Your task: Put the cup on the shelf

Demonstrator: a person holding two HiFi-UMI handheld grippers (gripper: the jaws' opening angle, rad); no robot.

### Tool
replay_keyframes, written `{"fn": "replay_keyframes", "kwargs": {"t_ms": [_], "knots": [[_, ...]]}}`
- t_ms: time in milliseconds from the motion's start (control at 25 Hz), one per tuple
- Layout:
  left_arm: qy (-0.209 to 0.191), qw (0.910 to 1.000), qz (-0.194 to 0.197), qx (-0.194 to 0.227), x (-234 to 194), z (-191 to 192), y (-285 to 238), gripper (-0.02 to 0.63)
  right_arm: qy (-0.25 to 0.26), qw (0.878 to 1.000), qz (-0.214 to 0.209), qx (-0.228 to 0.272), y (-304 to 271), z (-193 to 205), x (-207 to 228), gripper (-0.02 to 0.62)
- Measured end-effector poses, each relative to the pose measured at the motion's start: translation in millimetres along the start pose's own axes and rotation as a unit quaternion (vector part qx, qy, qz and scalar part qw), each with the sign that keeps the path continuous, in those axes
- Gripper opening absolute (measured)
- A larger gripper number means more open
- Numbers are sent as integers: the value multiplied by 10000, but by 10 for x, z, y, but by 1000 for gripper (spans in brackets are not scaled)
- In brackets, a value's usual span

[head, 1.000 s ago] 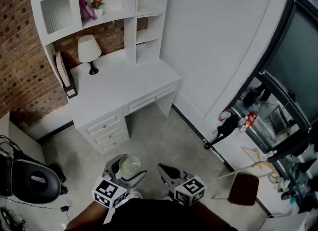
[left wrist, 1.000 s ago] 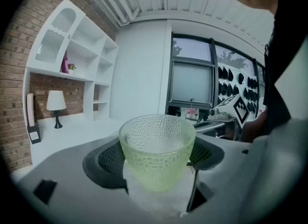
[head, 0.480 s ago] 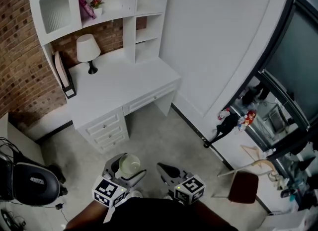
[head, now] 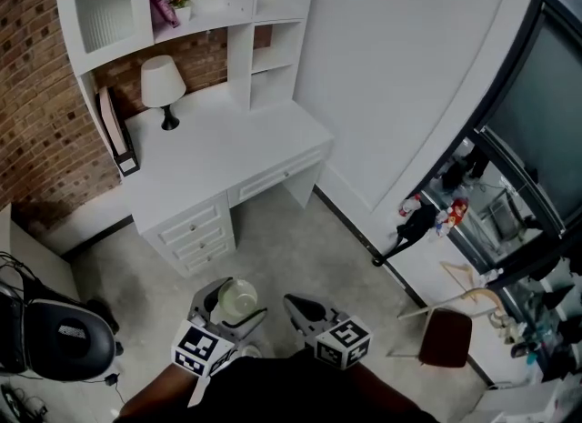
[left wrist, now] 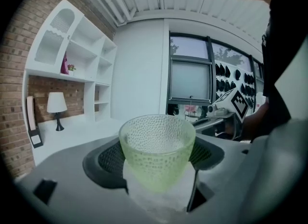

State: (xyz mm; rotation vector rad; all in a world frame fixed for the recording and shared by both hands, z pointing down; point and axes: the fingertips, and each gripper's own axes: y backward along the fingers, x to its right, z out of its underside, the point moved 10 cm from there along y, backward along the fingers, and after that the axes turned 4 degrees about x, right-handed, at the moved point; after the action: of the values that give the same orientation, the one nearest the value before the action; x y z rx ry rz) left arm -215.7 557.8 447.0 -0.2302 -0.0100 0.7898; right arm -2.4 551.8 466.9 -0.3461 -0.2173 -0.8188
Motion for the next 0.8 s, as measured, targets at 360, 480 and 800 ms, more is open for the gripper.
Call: {"fn": "replay_keyframes", "kwargs": {"t_ms": [360, 480, 800], "knots": [[289, 9996, 43, -28, -167, 92, 36, 385, -44, 9997, 176, -176, -100, 22, 1, 5], [414, 9991, 72, -43, -228, 84, -1, 385, -157, 9996, 156, -178, -184, 17, 45, 5], [624, 9977, 74, -236, -440, 56, -296, 385, -312, 9995, 107, -13, -419, -95, 429, 5]]}}
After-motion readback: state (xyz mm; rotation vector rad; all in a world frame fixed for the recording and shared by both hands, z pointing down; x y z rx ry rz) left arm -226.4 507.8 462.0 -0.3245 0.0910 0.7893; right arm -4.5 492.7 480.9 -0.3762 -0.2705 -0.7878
